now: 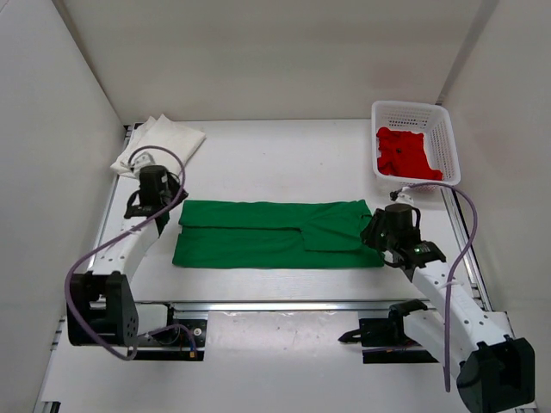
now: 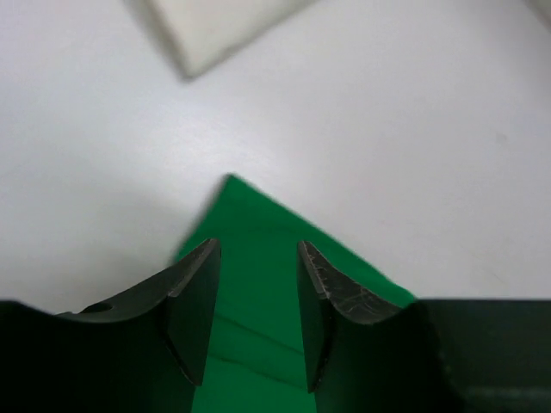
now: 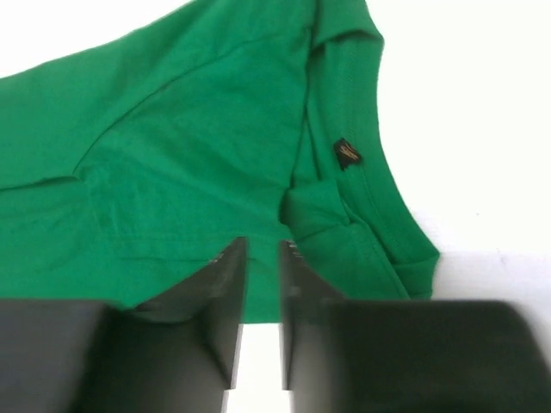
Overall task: Fold and stack the t-shirts
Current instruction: Fold the other side of the tshirt into a rectangle
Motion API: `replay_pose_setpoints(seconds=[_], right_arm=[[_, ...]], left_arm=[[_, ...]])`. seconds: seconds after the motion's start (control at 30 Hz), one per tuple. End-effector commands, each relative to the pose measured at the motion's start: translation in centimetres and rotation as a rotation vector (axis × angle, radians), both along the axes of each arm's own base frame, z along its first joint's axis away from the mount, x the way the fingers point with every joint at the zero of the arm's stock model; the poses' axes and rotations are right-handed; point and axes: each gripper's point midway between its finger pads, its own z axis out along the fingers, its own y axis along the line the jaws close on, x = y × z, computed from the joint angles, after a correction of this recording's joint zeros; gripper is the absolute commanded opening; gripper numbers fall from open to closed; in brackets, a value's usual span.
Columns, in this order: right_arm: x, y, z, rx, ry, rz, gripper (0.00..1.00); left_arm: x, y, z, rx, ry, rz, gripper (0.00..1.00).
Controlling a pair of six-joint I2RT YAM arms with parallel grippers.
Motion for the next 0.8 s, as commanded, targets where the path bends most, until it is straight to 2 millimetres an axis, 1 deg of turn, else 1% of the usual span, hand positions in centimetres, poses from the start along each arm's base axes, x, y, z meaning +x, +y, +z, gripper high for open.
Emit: replay_pose_setpoints(seconds=[0.0, 0.03, 0.07, 0.1, 0.13, 0.2, 0.23, 0.27, 0.3, 0.33, 0.37, 0.4, 0.43, 0.5, 0.53, 0.57, 0.6, 0.63, 0.67, 0.7, 0.73, 0.77], right_arm=[[2.6, 0.8, 3.1, -0.012, -0.103, -0.003, 0.16], [3.2, 1.4, 3.0, -0.022, -0.096, 0.019, 0.11], [3.7, 1.6, 2.2, -0.034, -0.075, 0.029, 0.10], [4.2, 2.3, 2.7, -0.021, -0.081, 0.046, 0.06], [4.3, 2.6, 1.4, -0.028, -0.045, 0.050, 0.05], [5.3, 3.1, 0.3, -0.005, -0.030, 0.055, 0.02], [5.2, 2.8, -1.3, -0.009, 0.018, 0.044, 0.00], [5.3, 2.9, -2.2, -0.002, 0.042, 0.044, 0.00], [4.6, 2.6, -3.6, 0.019, 0.080, 0.038, 0.00], [3.7, 1.8, -5.4, 0.018, 0.130, 0.006, 0.00], [3.3, 2.2, -5.8, 0.056, 0.133, 0.014, 0.00], [2.2, 1.7, -7.1, 0.076, 0.159, -0.004, 0.00], [1.2, 1.4, -8.2, 0.102, 0.183, -0.021, 0.00], [0.1, 1.0, -9.2, 0.110, 0.200, -0.048, 0.00], [-0.1, 0.7, -9.0, 0.106, 0.191, -0.063, 0.00], [0.3, 0.8, -8.2, 0.109, 0.161, -0.061, 0.00], [0.8, 0.8, -7.2, 0.112, 0.134, -0.066, 0.00], [0.7, 0.6, -7.0, 0.095, 0.136, -0.073, 0.00], [1.4, 1.1, -5.2, 0.095, 0.090, -0.050, 0.00], [1.8, 0.9, -4.2, 0.080, 0.059, -0.065, 0.00], [2.5, 1.3, -2.4, 0.062, 0.007, -0.052, 0.00], [3.0, 1.8, -1.3, 0.051, -0.027, -0.034, 0.04]], left_arm=[[1.5, -5.3, 3.4, -0.006, -0.129, -0.118, 0.51], [1.9, -6.3, 3.5, -0.008, -0.132, -0.139, 0.51], [1.8, -7.6, 3.2, -0.014, -0.127, -0.172, 0.51], [1.9, -8.8, 2.8, -0.019, -0.115, -0.198, 0.50], [2.0, -9.3, 1.8, -0.034, -0.097, -0.207, 0.50], [1.7, -9.6, 0.0, -0.081, -0.066, -0.217, 0.49], [1.3, -10.0, -1.2, -0.115, -0.046, -0.229, 0.48], [0.7, -9.1, -3.1, -0.139, -0.003, -0.198, 0.47], [0.7, -9.0, -4.0, -0.171, 0.007, -0.203, 0.48], [0.2, -9.0, -5.1, -0.202, 0.027, -0.206, 0.47], [-0.3, -8.3, -6.1, -0.224, 0.049, -0.178, 0.45], [-0.8, -7.7, -7.4, -0.251, 0.071, -0.158, 0.47], [-0.8, -7.1, -8.0, -0.275, 0.077, -0.140, 0.46], [-1.6, -6.8, -9.5, -0.344, 0.106, -0.107, 0.46], [-1.5, -6.5, -9.8, -0.373, 0.101, -0.091, 0.45], [-2.1, -6.8, -10.5, -0.401, 0.118, -0.081, 0.45], [-2.0, -6.0, -10.9, -0.428, 0.116, -0.050, 0.45], [-2.1, -5.5, -11.2, -0.438, 0.123, -0.032, 0.44], [-2.1, -5.4, -11.1, -0.462, 0.120, -0.020, 0.43], [-2.1, -5.4, -10.8, -0.471, 0.109, -0.028, 0.43], [-1.9, -5.5, -10.1, -0.474, 0.085, -0.025, 0.44], [-1.3, -5.4, -8.7, -0.446, 0.041, -0.025, 0.44]])
